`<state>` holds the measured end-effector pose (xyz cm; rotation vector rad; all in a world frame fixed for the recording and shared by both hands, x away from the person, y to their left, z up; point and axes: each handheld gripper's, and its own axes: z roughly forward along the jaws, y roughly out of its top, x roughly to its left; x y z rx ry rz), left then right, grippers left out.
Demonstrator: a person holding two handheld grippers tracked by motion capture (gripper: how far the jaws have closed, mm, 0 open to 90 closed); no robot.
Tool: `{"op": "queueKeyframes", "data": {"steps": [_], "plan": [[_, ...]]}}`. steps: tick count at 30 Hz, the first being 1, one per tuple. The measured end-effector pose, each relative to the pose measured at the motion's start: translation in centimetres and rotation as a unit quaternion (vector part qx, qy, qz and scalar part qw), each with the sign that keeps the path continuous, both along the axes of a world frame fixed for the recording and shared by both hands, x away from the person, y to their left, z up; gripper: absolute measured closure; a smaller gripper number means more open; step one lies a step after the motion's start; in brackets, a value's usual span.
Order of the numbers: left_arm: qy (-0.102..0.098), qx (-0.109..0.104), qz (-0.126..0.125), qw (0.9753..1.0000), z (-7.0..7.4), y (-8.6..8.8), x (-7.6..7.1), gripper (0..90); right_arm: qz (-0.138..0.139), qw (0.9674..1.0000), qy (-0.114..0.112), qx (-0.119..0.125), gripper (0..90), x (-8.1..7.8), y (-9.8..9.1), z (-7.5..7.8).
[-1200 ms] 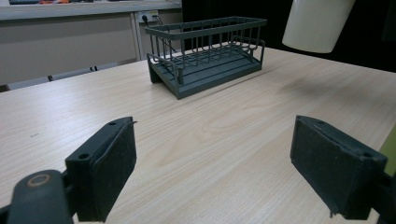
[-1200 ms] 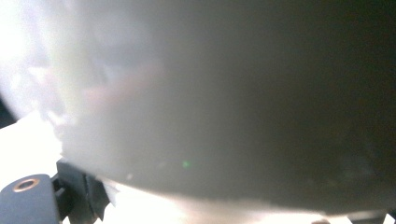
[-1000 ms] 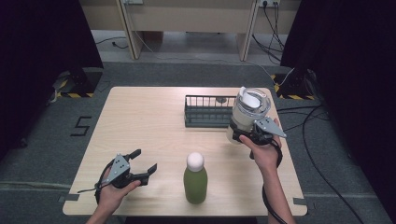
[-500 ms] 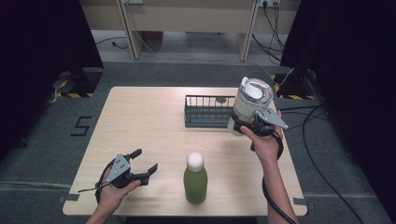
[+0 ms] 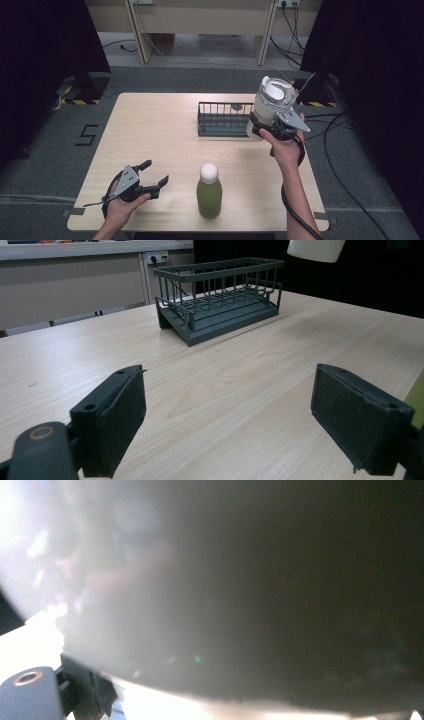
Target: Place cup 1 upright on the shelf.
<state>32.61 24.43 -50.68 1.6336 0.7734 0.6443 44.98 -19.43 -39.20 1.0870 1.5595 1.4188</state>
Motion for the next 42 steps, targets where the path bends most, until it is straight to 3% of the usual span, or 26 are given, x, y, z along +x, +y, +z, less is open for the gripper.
{"op": "queueKeyframes", "data": {"steps": [24,42], "plan": [[0.003,0.0,0.0,1.0,-0.1,0.0,0.0,13.7,-0.024,0.9997,-0.006,0.004,10.3,2.1,0.1,0.9],[0.0,-0.002,-0.003,1.0,0.0,0.0,-0.1,13.7,-0.023,0.9997,-0.005,0.001,10.3,4.0,1.3,1.9]]}}
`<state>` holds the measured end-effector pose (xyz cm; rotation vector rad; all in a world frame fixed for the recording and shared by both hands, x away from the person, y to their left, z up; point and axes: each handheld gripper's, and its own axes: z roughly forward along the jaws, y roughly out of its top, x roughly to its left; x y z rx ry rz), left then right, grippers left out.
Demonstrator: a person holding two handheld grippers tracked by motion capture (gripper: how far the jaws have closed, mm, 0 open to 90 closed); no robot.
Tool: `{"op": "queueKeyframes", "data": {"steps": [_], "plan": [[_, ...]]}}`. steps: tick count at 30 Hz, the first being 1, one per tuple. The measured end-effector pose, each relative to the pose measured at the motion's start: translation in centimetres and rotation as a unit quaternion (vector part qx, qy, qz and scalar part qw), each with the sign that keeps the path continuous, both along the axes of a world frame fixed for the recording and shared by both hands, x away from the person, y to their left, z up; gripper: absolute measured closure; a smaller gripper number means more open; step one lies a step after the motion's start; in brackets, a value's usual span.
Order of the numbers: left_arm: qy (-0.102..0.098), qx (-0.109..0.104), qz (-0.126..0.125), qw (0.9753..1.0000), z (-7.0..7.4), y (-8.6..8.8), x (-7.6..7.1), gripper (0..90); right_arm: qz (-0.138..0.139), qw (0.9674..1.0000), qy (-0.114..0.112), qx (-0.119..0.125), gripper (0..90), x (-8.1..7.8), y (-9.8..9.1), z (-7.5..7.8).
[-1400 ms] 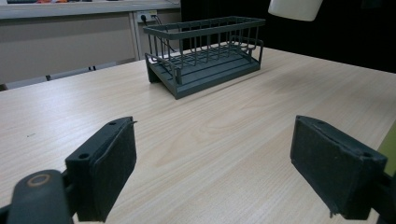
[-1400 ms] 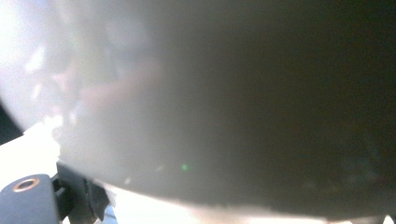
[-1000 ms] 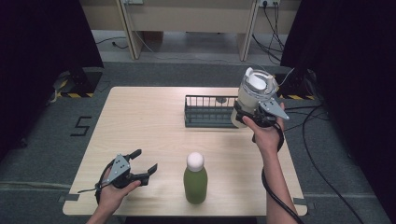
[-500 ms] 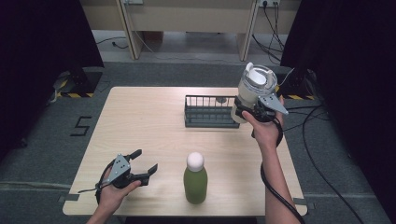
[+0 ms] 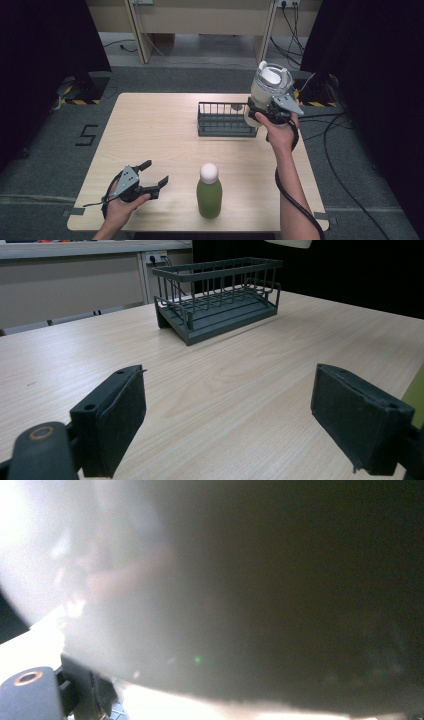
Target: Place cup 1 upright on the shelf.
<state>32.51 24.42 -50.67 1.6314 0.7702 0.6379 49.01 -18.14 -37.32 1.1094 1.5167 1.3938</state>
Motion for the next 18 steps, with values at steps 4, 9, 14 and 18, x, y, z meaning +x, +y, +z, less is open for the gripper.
{"op": "queueKeyframes", "data": {"steps": [4,9,14,18], "plan": [[0.001,0.001,-0.001,1.0,0.0,0.0,0.0,13.7,0.001,1.0,0.0,-0.005,10.3,0.4,0.3,0.3],[0.0,-0.002,0.0,1.0,0.0,0.0,0.0,13.7,-0.002,1.0,0.003,-0.003,10.3,1.1,0.5,0.3],[0.002,-0.002,0.0,1.0,0.0,0.0,0.0,13.7,-0.004,1.0,0.006,-0.004,10.3,1.8,0.7,0.3],[0.002,-0.001,-0.001,1.0,0.0,0.0,0.0,13.7,-0.006,0.9999,0.008,-0.005,10.3,2.2,0.8,0.4]]}}
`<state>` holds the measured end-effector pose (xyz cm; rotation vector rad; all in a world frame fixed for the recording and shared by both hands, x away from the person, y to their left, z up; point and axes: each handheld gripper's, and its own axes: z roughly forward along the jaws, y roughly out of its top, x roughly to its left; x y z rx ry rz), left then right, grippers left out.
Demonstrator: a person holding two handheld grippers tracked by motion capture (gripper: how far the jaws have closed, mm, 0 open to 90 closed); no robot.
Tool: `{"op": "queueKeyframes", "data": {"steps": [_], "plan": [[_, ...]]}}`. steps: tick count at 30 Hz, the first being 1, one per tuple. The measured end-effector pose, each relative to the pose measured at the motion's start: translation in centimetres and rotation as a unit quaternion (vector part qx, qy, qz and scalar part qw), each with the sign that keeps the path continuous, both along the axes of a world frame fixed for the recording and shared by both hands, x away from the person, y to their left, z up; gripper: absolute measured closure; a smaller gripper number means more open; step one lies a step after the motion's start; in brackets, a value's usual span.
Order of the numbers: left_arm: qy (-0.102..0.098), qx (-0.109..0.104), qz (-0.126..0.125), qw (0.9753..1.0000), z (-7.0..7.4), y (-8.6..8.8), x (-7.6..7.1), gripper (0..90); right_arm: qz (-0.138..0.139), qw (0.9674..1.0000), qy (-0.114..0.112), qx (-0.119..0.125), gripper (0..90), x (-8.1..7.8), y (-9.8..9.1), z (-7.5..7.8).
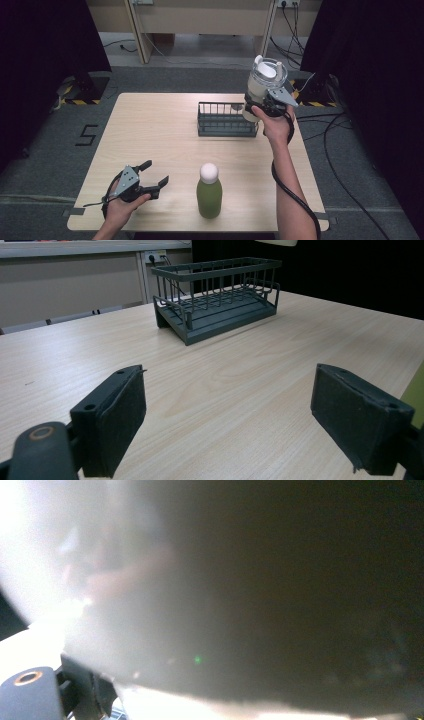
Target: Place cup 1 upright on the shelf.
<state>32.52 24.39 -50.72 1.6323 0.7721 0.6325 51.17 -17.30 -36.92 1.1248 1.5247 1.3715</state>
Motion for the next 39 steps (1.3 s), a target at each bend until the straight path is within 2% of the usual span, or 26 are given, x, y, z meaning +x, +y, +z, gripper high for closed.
{"op": "queueKeyframes", "data": {"steps": [20,39], "plan": [[0.0,-0.002,-0.001,1.0,0.0,-0.1,-0.1,13.8,-0.007,0.9999,0.014,0.0,10.3,2.2,0.7,-0.4],[0.003,-0.001,-0.003,1.0,-0.1,-0.1,0.0,13.8,-0.013,0.9997,0.02,0.001,10.3,3.5,1.0,-0.7]]}}
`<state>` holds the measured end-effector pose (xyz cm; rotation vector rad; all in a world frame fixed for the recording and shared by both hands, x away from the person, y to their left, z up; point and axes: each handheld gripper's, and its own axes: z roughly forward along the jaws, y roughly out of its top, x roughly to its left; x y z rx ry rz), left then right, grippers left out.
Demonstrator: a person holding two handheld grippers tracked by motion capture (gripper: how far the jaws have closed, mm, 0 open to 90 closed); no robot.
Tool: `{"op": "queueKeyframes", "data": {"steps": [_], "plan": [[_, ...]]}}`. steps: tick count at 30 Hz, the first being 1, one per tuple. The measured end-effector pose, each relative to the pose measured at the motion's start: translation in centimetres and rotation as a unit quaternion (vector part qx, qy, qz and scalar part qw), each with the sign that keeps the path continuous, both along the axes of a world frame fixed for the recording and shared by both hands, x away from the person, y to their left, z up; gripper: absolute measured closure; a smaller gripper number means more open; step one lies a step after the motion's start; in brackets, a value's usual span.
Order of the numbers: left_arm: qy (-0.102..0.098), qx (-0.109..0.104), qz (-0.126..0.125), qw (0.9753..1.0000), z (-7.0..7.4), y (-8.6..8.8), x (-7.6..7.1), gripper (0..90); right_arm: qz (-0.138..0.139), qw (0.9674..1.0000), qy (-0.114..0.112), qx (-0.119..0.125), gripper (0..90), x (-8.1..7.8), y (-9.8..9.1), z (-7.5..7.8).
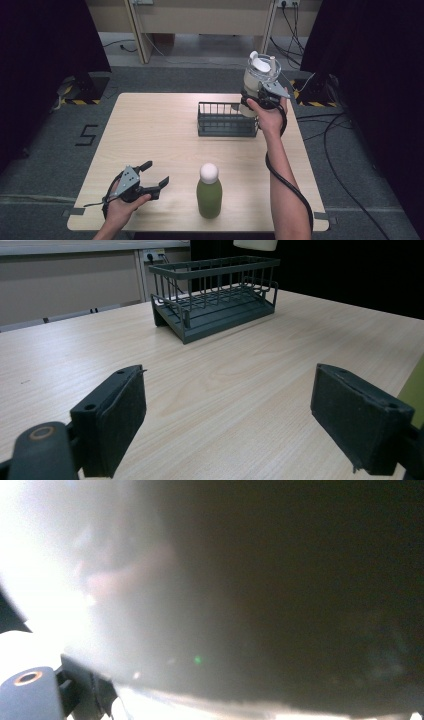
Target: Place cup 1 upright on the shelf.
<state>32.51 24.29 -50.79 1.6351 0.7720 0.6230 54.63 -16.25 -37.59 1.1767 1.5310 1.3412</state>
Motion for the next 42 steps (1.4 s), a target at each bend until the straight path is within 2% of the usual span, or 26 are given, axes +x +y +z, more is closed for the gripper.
{"op": "queueKeyframes", "data": {"steps": [10,18,42], "plan": [[0.001,-0.001,-0.001,1.0,0.0,0.0,0.0,13.8,-0.001,1.0,0.008,-0.005,10.3,0.7,0.3,-0.4],[0.002,-0.003,-0.002,1.0,0.0,0.0,0.0,13.8,0.0,0.9998,0.018,-0.009,10.3,1.1,0.8,-1.4],[0.002,-0.002,-0.008,1.0,-0.1,-0.1,0.0,13.8,-0.003,0.9992,0.037,-0.016,10.2,1.8,1.2,-3.1]]}}
